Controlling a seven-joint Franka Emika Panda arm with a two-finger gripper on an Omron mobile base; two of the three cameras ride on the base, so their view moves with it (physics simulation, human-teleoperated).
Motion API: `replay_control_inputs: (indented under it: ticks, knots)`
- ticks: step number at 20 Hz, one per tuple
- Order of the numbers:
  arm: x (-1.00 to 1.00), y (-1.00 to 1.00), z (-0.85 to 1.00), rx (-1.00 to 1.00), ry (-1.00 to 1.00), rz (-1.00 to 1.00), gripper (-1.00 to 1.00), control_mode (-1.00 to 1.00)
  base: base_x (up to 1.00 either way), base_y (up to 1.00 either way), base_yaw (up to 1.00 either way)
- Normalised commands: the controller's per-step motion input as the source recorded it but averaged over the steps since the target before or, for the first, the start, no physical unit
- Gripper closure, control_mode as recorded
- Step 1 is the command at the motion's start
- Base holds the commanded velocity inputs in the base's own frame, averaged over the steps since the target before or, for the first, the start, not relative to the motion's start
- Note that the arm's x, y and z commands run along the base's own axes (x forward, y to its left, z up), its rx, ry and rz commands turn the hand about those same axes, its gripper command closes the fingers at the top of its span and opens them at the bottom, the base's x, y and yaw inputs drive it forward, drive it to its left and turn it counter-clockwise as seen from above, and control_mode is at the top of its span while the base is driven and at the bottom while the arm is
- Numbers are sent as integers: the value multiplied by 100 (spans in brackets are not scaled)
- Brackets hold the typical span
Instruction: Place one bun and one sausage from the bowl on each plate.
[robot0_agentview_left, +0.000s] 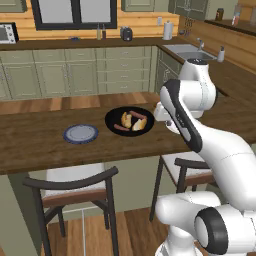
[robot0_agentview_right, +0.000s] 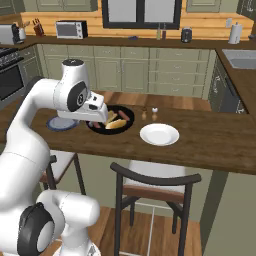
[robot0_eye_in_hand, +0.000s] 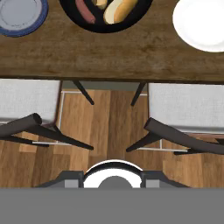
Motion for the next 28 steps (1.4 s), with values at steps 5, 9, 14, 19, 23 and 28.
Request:
replay_control_inputs:
  ticks: [5, 9, 14, 19, 23, 28]
  knots:
    - [-8, 0, 0, 0, -2, 0, -100, -100, 0, 0, 0]
    - [0, 0, 0, 0, 0, 0, -100, 100, 27, 52, -5]
    - [0, 0, 0, 0, 0, 0, -100, 100, 51, 89, -14]
    - [0, 0, 0, 0, 0, 0, -100, 100, 89, 45, -18]
    - [0, 0, 0, 0, 0, 0, -100, 100, 100, 21, -12]
    - [80, 0, -23, 0, 0, 0, -100, -100, 20, 2, -1]
